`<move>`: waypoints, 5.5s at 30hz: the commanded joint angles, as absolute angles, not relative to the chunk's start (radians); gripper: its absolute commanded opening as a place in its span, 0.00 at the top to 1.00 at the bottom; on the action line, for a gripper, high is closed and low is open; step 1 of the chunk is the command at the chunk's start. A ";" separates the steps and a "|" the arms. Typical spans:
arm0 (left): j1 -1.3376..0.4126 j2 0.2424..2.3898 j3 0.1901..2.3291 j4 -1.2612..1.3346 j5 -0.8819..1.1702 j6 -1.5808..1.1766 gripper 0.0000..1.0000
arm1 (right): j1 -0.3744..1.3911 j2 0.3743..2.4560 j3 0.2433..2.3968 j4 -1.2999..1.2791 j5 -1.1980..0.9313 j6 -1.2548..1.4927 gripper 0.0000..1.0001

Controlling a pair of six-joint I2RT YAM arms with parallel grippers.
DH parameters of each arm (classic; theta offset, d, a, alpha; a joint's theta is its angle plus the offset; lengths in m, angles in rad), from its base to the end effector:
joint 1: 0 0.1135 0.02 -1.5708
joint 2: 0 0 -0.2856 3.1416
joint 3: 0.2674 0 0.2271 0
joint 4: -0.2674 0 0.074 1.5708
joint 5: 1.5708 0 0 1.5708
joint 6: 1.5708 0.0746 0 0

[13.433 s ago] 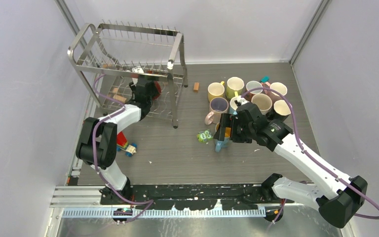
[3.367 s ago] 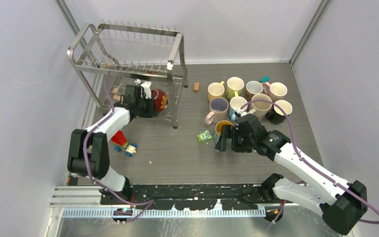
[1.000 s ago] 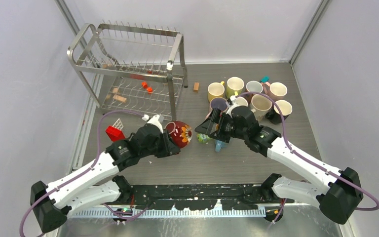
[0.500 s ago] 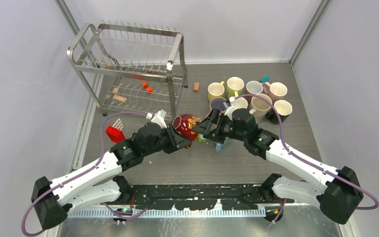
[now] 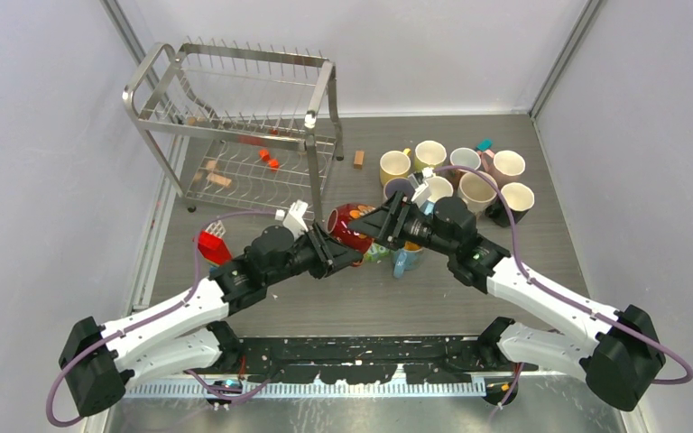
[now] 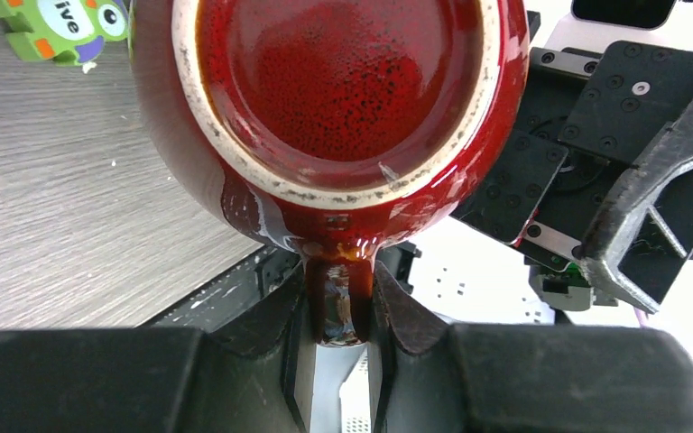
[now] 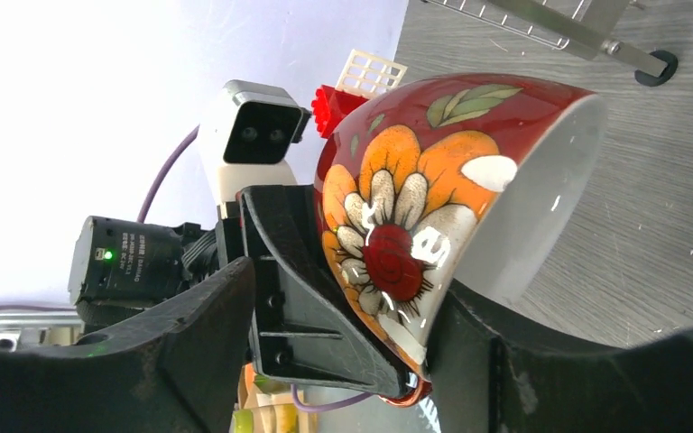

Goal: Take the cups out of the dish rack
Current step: Place the cup at the center of the board.

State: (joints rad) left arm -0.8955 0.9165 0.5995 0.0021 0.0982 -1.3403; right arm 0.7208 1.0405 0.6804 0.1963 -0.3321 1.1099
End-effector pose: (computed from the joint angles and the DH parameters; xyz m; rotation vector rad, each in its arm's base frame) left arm 0.1280 -0.1716 0.2829 -0.4150 2.1967 -1.5065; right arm 0.1675 0.1795 0.3153 0.1081 2.0248 1.5551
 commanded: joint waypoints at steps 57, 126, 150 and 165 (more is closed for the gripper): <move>-0.899 0.922 0.564 0.407 0.146 -1.490 0.38 | 0.728 0.957 0.850 0.068 -0.222 0.967 0.99; -0.750 0.973 0.914 -0.146 0.478 -0.828 0.00 | 0.254 1.340 0.882 -0.624 0.107 0.805 0.94; -0.738 0.989 0.911 -0.139 0.487 -0.815 0.00 | 0.256 1.277 0.935 -0.718 0.113 0.788 0.62; -0.721 0.969 0.960 -0.224 0.457 -0.771 0.00 | 0.261 1.129 1.000 -0.834 0.118 0.769 0.50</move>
